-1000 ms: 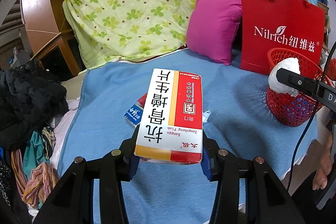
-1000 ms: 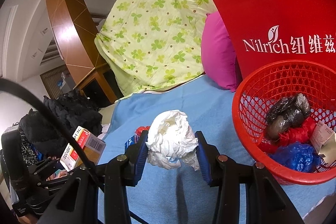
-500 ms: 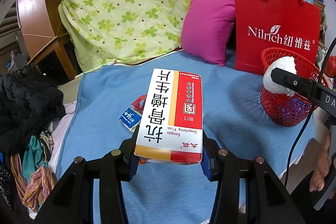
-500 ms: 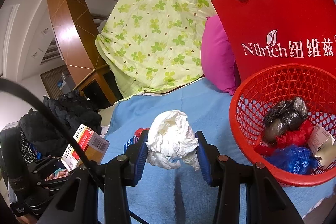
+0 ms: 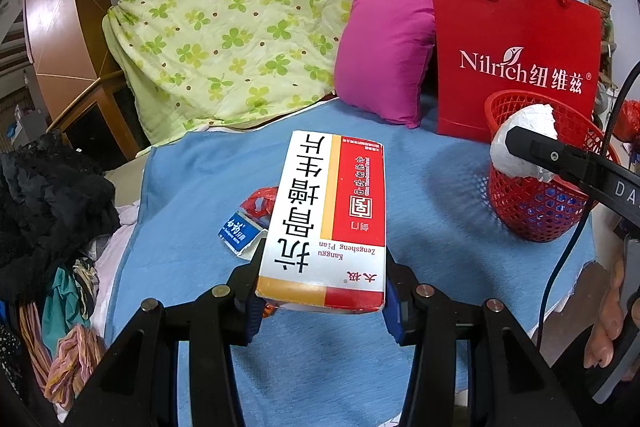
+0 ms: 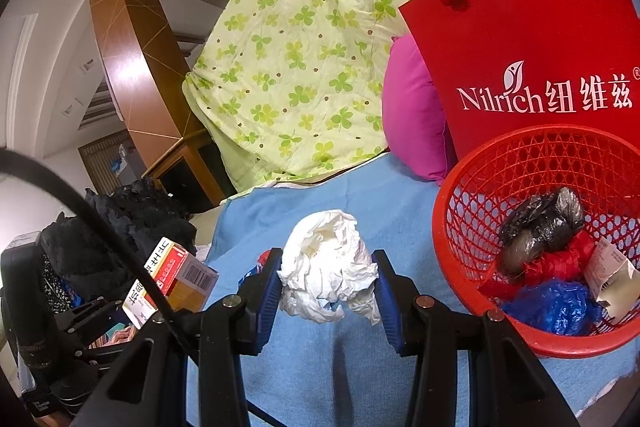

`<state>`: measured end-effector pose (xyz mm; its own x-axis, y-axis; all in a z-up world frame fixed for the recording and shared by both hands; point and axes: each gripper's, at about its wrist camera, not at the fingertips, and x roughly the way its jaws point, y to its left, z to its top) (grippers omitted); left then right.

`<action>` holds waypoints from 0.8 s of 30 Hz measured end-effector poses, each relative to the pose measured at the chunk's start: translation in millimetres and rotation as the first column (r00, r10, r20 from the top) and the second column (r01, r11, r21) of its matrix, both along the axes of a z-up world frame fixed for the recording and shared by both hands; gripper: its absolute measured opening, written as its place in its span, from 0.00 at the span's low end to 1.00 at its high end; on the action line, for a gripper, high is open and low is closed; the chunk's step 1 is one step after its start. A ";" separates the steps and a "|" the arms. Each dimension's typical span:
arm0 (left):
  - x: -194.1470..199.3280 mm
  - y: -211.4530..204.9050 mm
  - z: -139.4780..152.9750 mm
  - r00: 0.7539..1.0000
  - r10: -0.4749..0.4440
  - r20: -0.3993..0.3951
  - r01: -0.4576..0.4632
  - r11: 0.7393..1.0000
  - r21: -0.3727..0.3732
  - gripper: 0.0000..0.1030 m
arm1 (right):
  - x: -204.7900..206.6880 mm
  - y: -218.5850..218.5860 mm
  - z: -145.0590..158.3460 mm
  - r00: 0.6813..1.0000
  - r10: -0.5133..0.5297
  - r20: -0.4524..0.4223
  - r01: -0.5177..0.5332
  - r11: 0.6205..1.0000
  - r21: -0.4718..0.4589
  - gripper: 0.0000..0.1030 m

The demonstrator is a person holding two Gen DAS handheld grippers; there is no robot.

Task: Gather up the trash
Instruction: 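Carry the medicine box and the tissue toward the red mesh basket with both tools, then lower both tools over the red basket and open them to drop box and tissue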

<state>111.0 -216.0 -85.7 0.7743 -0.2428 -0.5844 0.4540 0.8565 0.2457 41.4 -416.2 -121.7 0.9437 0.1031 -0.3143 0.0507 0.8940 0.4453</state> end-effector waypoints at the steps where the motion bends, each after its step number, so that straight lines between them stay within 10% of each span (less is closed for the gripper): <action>1: 0.0 -0.2 0.2 1.000 -0.001 0.001 0.001 1.000 0.001 0.49 | -0.6 0.0 0.4 1.000 -0.001 0.002 0.001 1.000 0.001 0.46; 24: -4.4 -11.8 8.9 0.999 -0.040 0.014 0.040 0.999 0.009 0.49 | -11.7 -3.0 4.4 0.999 -0.019 0.028 0.018 1.000 0.017 0.46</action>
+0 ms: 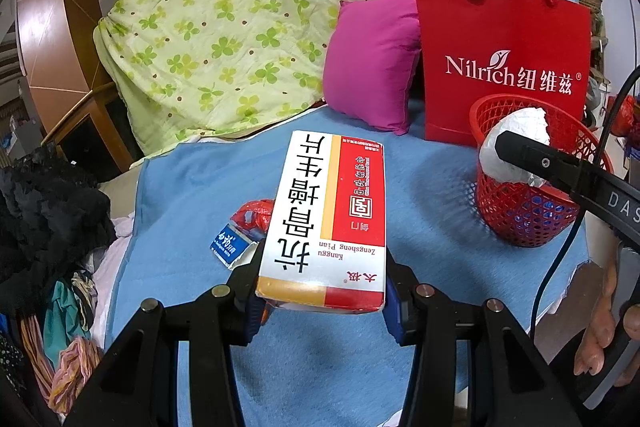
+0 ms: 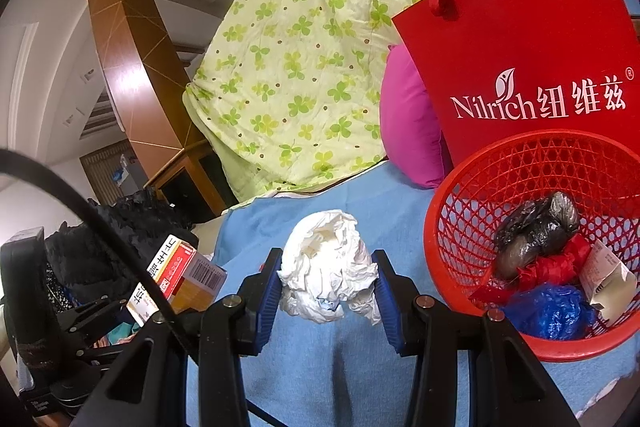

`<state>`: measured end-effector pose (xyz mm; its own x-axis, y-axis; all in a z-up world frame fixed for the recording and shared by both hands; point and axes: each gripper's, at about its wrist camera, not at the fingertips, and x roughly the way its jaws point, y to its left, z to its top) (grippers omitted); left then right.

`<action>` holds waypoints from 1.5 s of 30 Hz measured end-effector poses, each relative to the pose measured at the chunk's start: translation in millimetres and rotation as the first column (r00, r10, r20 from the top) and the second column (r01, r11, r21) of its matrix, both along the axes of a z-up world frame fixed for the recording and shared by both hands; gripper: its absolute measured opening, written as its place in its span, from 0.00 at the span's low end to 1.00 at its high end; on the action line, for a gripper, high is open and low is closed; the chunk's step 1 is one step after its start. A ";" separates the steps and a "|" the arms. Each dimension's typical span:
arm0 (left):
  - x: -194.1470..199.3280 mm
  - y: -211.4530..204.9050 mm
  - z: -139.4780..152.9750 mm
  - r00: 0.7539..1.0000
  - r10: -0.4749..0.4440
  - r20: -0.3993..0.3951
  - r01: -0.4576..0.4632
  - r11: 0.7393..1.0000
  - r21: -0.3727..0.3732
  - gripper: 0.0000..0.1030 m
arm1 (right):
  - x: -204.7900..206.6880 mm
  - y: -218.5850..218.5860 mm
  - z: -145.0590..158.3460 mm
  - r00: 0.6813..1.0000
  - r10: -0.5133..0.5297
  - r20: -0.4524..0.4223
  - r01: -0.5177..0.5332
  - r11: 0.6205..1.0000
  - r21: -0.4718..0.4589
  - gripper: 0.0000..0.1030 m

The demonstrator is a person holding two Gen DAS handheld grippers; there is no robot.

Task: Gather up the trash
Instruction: 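Lower both tools over the red basket and open them to drop box and tissue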

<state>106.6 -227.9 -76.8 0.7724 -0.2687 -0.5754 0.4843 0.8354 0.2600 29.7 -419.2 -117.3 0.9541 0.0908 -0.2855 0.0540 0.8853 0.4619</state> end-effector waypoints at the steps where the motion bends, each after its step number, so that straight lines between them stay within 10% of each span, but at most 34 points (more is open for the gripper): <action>1: -0.4 -0.6 0.4 1.000 -0.002 0.001 0.002 1.000 0.000 0.49 | -1.1 0.2 -0.1 1.000 -0.001 0.001 0.001 1.000 0.000 0.46; 45: -24.4 -38.2 18.1 0.993 -0.117 0.033 0.118 0.993 -0.008 0.49 | -55.5 -44.4 8.8 0.983 -0.136 0.123 0.129 0.990 0.061 0.46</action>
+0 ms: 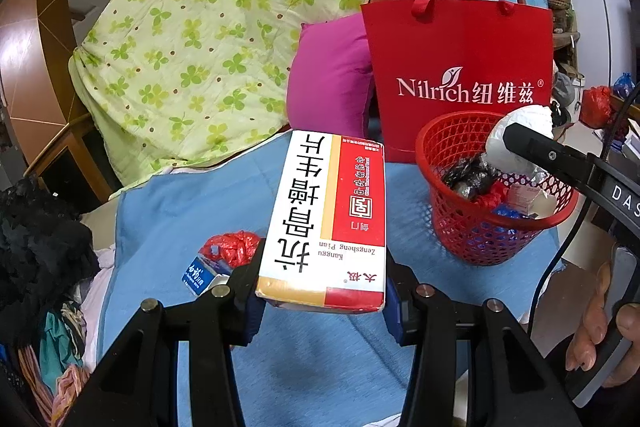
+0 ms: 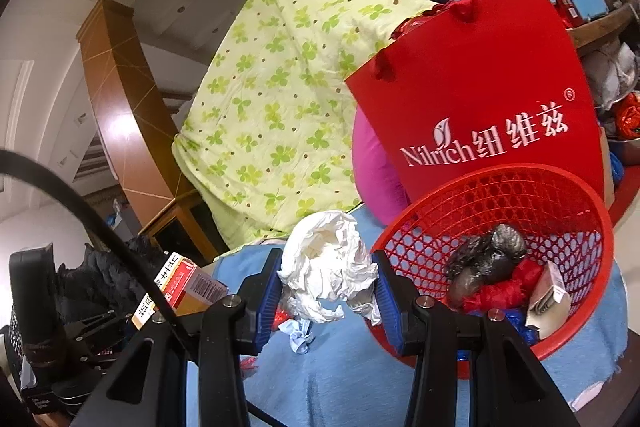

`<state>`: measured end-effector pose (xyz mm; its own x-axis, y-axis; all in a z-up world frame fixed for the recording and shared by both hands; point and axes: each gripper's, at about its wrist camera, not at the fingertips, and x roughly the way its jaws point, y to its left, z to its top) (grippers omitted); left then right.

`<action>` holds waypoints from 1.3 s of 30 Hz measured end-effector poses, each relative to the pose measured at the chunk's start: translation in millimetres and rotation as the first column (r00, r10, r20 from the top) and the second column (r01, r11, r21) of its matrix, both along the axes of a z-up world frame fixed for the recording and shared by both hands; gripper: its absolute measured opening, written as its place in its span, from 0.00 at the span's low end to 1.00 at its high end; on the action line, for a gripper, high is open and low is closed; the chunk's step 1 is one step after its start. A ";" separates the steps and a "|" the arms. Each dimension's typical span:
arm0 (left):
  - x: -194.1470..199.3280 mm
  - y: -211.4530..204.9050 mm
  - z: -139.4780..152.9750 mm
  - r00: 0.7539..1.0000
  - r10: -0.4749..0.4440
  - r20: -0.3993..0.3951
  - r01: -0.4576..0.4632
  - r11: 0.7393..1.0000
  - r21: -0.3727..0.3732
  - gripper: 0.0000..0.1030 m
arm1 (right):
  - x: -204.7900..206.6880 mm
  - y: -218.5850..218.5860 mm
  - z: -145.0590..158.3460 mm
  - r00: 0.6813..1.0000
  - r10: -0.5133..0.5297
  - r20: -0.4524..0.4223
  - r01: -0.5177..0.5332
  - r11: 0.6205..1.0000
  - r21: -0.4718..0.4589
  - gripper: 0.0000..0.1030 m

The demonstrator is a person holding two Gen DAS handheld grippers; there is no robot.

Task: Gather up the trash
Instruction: 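Lower both tools over the red basket and open them to drop box and tissue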

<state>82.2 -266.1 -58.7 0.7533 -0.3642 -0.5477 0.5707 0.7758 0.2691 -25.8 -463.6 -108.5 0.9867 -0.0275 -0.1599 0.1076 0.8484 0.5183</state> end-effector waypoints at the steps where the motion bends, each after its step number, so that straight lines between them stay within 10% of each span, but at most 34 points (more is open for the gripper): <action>1: 0.0 -1.4 0.3 1.000 -0.003 0.001 0.003 1.000 0.000 0.49 | -2.5 -1.3 -0.5 1.000 -0.004 0.002 0.004 1.000 0.003 0.46; 39: -8.6 -39.5 9.8 0.994 -0.107 -0.016 0.107 0.994 -0.032 0.49 | -46.4 -57.5 -10.7 0.983 -0.176 0.059 0.166 0.974 0.152 0.46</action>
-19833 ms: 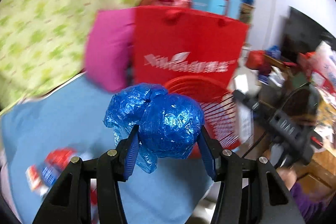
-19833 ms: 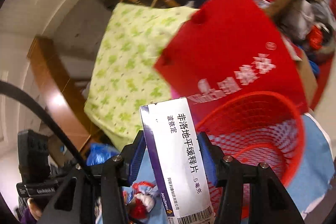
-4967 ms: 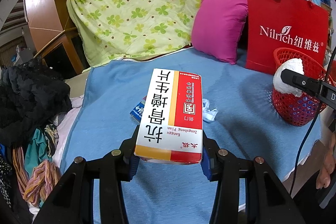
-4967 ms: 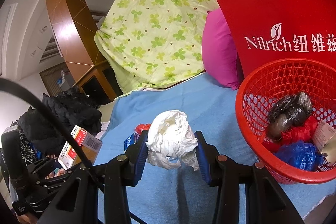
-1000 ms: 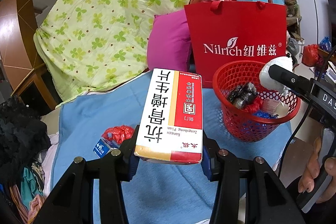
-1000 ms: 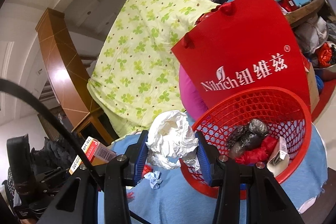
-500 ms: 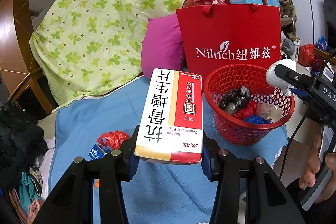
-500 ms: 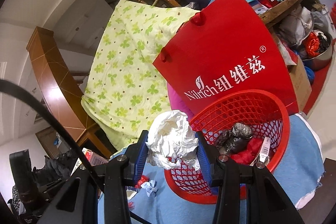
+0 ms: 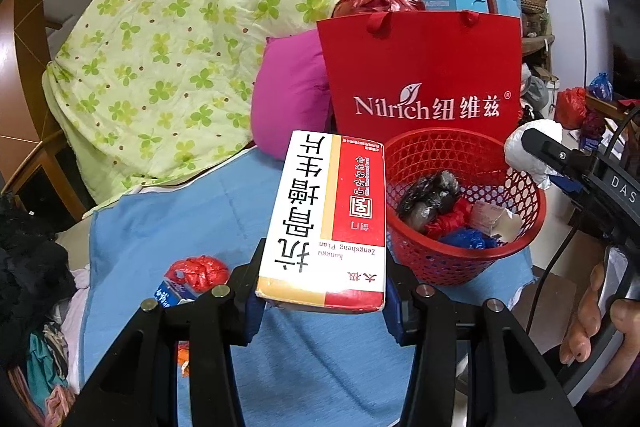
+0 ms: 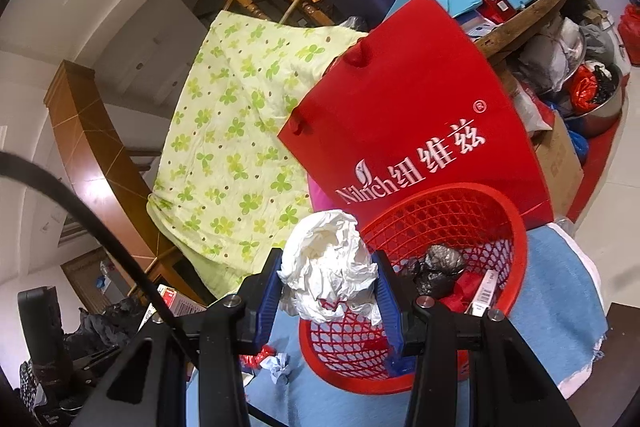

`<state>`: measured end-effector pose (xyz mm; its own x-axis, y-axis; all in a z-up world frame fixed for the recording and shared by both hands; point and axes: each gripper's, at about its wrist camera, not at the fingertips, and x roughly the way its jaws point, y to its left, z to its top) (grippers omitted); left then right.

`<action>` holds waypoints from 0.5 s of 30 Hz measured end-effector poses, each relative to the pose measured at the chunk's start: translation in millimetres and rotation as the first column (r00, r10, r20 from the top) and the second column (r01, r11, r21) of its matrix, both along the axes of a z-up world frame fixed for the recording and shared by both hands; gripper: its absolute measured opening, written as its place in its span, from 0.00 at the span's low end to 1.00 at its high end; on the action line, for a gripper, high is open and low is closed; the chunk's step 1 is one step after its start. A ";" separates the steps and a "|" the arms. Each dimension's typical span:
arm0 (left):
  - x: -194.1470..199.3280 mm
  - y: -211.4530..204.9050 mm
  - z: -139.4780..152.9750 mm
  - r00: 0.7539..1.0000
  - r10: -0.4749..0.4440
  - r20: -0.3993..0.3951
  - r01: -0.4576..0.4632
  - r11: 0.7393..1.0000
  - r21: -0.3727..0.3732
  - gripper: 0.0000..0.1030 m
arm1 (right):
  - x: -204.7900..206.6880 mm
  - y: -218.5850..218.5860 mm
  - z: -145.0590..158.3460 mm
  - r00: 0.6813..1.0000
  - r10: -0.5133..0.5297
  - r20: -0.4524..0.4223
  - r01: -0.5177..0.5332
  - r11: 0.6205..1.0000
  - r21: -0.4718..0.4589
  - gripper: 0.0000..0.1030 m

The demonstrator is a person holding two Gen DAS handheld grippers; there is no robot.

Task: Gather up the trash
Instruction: 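Lower both tools over the red basket and open them to drop box and tissue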

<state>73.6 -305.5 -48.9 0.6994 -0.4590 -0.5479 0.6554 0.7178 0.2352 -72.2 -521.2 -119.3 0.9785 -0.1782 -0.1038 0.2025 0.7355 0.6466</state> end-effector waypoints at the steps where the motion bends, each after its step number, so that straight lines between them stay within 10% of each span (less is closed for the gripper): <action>1: -0.1 -1.6 0.1 1.000 -0.005 -0.002 0.005 1.000 -0.001 0.49 | -1.5 -1.5 -0.5 1.000 -0.006 0.001 0.006 1.000 0.004 0.46; 15: 4.7 -33.9 3.7 0.972 -0.196 -0.127 0.184 0.978 -0.101 0.49 | -15.7 -26.6 -9.4 0.995 -0.102 0.007 0.101 0.991 0.086 0.46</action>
